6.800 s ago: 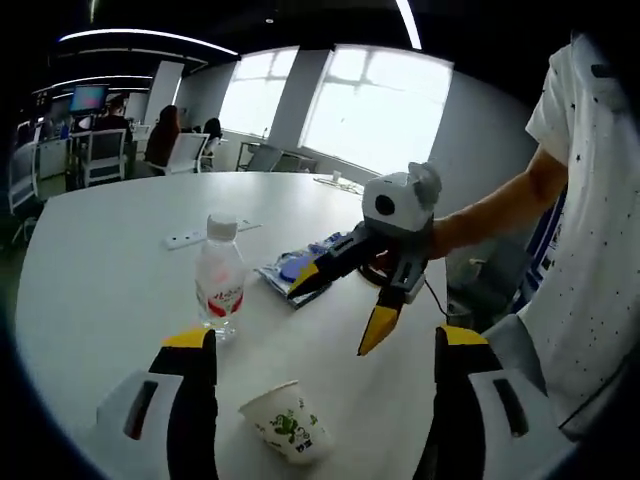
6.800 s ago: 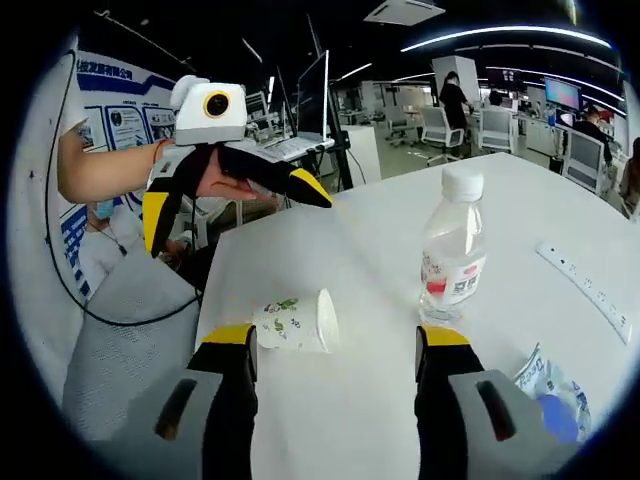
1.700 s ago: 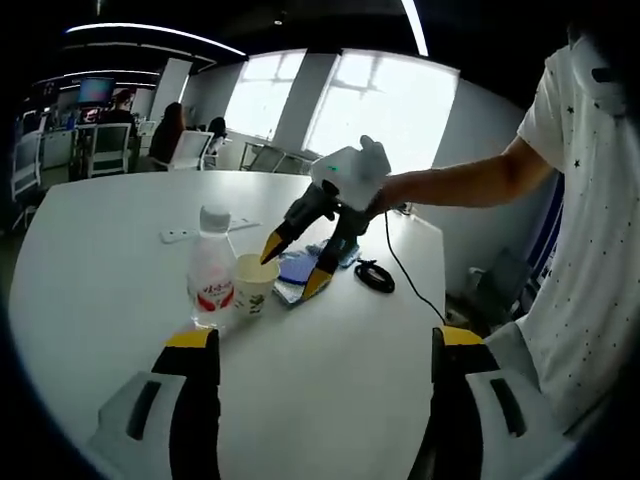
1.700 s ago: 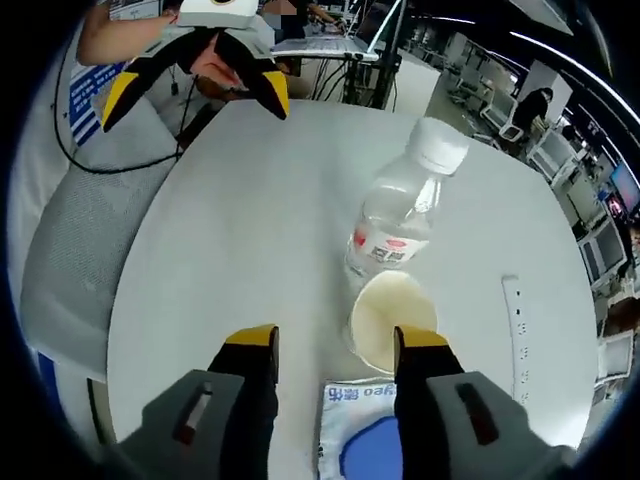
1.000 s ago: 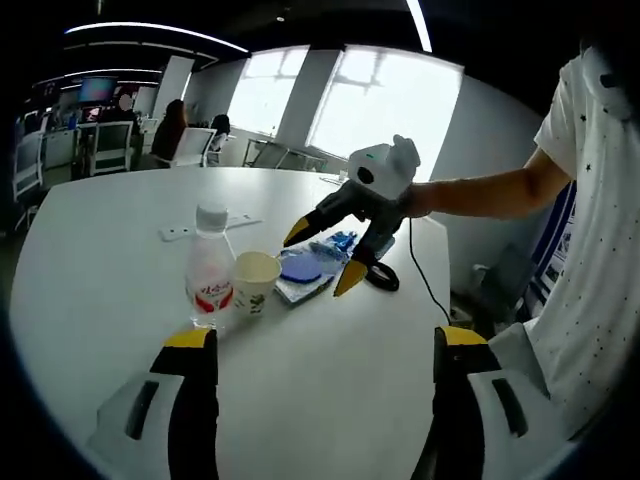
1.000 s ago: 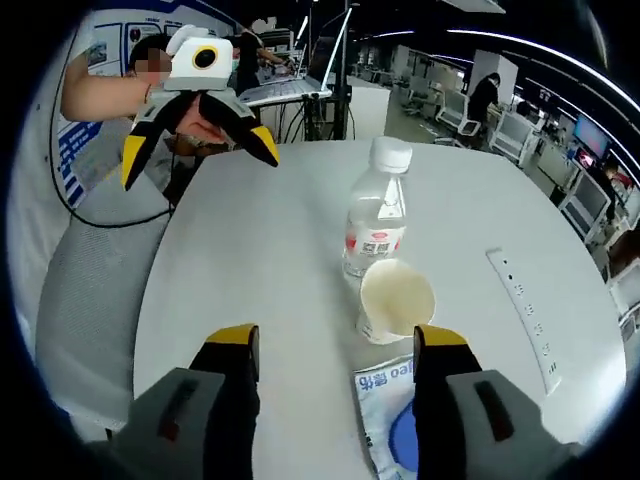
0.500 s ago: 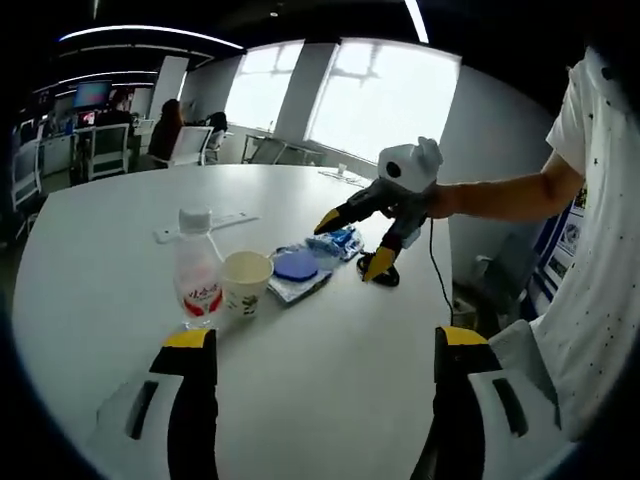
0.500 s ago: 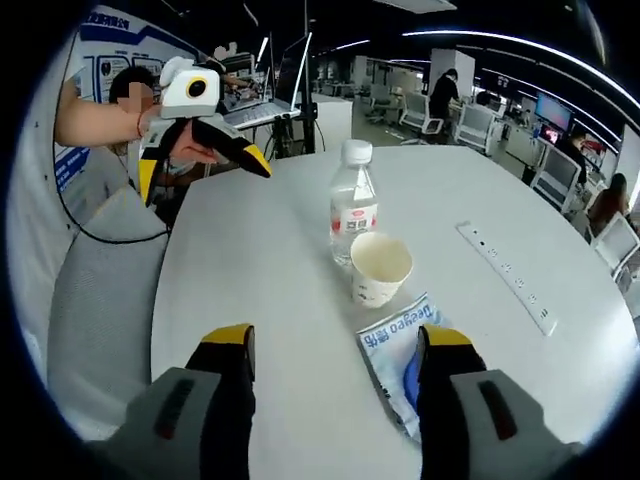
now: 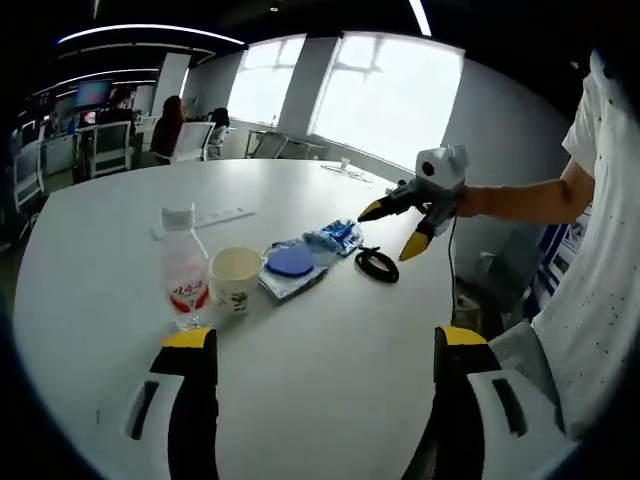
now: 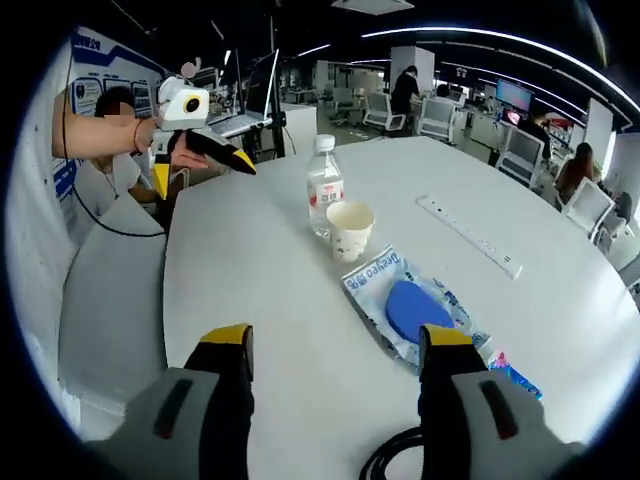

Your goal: Arrange the tabletop items into an orderly group along one side of the table until the central work area is clear of visible clutter.

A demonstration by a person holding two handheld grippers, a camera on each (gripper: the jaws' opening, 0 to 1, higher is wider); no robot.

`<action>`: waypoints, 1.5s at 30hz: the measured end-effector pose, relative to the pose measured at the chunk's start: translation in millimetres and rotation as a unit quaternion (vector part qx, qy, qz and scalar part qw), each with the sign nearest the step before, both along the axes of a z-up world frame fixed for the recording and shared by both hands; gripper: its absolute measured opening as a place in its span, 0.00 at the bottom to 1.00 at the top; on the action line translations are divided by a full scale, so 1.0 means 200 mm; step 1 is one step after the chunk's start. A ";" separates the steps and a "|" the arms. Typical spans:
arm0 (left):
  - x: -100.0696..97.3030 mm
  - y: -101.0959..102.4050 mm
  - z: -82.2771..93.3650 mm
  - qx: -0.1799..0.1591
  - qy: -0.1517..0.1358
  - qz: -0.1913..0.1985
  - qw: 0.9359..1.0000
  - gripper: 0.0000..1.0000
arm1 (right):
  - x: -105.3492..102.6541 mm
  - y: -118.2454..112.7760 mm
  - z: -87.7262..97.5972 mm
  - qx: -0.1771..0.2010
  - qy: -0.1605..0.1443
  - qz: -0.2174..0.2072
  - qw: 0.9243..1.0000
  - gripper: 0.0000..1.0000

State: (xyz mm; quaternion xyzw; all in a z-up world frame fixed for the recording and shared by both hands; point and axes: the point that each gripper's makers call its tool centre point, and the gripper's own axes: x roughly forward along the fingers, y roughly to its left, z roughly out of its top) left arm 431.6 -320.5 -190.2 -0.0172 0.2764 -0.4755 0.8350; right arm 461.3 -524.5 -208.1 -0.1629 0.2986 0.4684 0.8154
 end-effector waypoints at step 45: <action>-0.22 -0.16 -0.09 0.027 0.017 0.055 0.998 0.93 | -0.46 -0.87 -0.14 0.026 0.032 -0.175 0.984 0.67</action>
